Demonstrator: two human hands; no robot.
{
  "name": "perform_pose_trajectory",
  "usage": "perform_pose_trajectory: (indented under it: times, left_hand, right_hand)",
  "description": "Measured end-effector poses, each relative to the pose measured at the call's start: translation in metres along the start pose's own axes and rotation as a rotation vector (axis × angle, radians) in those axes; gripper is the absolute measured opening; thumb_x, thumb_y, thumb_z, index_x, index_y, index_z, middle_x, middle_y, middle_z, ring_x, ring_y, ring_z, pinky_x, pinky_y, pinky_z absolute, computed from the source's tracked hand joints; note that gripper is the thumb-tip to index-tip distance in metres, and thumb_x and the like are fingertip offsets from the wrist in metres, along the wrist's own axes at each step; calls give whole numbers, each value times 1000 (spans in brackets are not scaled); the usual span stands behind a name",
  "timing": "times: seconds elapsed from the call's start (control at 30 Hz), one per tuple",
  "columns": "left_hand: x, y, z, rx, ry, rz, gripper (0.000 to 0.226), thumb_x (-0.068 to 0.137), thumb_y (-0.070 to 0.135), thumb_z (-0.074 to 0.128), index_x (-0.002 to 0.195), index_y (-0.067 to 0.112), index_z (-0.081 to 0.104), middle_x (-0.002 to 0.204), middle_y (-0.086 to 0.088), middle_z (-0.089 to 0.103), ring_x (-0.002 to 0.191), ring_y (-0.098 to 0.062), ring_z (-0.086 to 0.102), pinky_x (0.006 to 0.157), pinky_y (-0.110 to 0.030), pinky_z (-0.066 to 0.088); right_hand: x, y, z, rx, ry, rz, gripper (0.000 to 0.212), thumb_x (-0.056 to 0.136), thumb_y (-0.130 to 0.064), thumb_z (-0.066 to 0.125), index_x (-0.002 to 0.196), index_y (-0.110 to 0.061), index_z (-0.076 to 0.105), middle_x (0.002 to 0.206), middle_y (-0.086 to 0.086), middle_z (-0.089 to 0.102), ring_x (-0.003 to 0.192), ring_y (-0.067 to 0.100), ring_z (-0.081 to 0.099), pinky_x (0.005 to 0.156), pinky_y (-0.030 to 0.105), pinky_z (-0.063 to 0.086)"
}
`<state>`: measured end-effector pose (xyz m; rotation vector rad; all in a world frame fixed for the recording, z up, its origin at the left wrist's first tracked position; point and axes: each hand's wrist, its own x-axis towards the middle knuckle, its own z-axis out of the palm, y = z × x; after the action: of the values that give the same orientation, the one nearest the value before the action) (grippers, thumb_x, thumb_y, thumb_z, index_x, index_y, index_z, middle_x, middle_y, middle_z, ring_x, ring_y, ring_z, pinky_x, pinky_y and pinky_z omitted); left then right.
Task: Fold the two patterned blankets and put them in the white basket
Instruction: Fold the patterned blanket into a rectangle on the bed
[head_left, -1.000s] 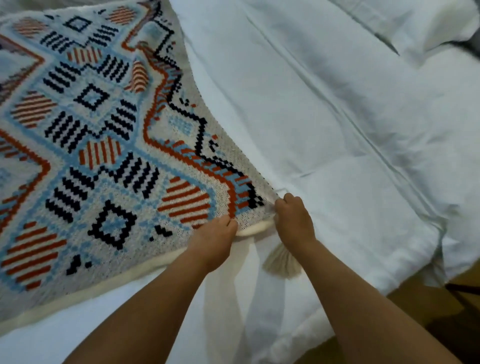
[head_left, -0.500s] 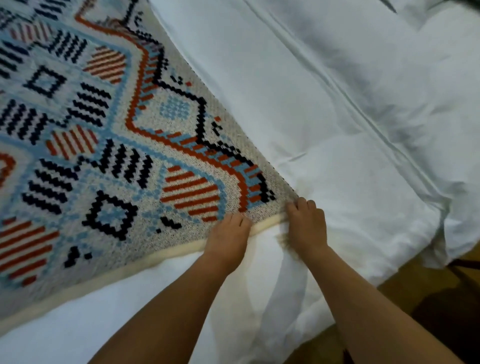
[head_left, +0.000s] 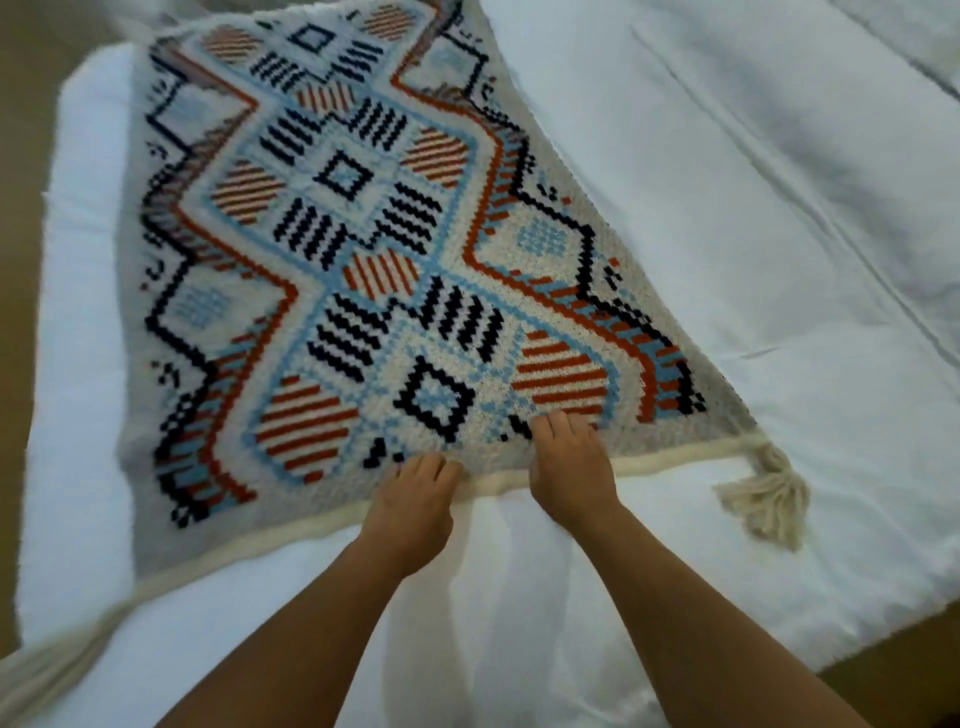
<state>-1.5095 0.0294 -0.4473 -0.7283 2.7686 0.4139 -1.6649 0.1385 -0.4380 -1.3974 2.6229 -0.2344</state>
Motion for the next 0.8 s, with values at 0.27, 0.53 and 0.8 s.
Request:
perform_pose_trajectory:
  times: [0.27, 0.53, 0.8]
  left_hand:
    - [-107, -168, -12, 22, 35, -199, 50, 82, 43, 53, 127, 24, 44, 129, 1, 47, 119, -21, 43, 96, -34, 34]
    - [-174, -266, 13, 134, -105, -269, 54, 95, 21, 34, 146, 23, 16, 131, -11, 40, 112, -29, 46, 87, -37, 39]
    - [-203, -243, 15, 125, -173, -124, 27, 94, 8, 32, 115, 7, 49, 113, -12, 52, 98, -30, 57, 68, -35, 38]
  right_hand:
    - [-7, -208, 36, 95, -95, -197, 28, 52, 1, 71, 77, -5, 61, 73, 14, 61, 65, 31, 59, 57, 33, 50]
    - [-23, -352, 97, -89, -370, -278, 43, 86, -9, 51, 129, -12, 43, 130, 12, 44, 118, 30, 41, 98, 42, 36]
    - [-42, -362, 92, -193, -369, -270, 32, 93, -3, 39, 122, -2, 51, 126, 16, 53, 116, 31, 48, 91, 39, 44]
